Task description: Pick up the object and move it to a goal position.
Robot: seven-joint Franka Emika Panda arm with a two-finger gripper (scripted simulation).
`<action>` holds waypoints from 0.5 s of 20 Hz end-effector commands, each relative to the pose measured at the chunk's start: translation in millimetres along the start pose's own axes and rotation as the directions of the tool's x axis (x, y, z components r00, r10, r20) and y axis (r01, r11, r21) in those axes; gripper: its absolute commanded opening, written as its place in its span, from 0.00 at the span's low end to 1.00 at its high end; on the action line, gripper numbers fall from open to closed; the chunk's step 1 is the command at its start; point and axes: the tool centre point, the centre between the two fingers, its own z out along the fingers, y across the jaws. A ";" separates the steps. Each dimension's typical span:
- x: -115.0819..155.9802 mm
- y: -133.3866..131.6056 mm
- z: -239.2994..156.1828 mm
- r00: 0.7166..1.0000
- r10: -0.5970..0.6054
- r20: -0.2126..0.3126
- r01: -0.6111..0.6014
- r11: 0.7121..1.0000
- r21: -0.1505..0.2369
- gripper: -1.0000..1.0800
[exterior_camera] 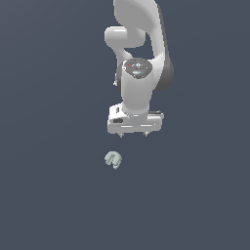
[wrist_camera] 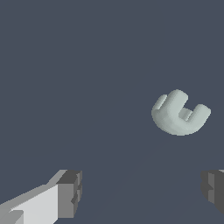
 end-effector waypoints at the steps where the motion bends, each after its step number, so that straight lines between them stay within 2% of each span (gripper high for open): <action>1: 0.0 0.0 0.0 1.000 0.000 0.000 0.000 1.000 0.000 0.96; 10: 8.8 -10.2 -14.8 0.998 -0.063 -0.026 0.063 0.998 -0.015 0.96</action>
